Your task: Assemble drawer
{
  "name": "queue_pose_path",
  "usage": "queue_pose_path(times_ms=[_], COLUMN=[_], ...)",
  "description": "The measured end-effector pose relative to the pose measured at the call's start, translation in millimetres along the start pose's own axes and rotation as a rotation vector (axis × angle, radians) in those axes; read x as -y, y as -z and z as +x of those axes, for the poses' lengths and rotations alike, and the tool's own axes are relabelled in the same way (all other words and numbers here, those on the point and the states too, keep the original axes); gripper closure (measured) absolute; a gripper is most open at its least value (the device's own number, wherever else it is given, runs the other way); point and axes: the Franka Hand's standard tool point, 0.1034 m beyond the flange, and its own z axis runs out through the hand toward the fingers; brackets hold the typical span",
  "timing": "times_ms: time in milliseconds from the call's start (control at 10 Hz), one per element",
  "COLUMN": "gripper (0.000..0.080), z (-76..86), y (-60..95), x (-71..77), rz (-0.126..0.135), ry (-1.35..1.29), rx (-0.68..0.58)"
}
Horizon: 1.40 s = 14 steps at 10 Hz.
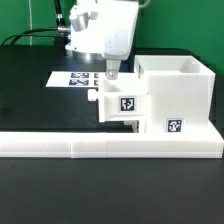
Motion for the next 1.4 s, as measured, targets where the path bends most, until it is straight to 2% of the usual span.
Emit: queue_pose_path(times_ms=[100,300,500,700,900,1000,1200,1300,1400], gripper=[0.0151,0.0151,0.0151,0.0151,0.0151,0.0151,0.0151,0.0151,0.0151], z=[-11.6,-15.6,-30.3,-51.2,-65.5,-66.9,-50.4,-43.2,-33.2], y=[3.6,0.4,-9.0,-17.1,-28.4,-34.0,-41.3,-44.1,-45.2], x=[2.7,3.2,2.8,1.8,10.6,12.3,11.8,8.7,4.8], rz=[0.017,0.020,0.036,0.040,0.061,0.067,0.071,0.062,0.067], ry=[0.016,0.023,0.080,0.077,0.067,0.051,0.032,0.044,0.014], rx=[0.006,0.000,-0.014,-0.116,-0.212,-0.228,-0.234,-0.239,-0.245])
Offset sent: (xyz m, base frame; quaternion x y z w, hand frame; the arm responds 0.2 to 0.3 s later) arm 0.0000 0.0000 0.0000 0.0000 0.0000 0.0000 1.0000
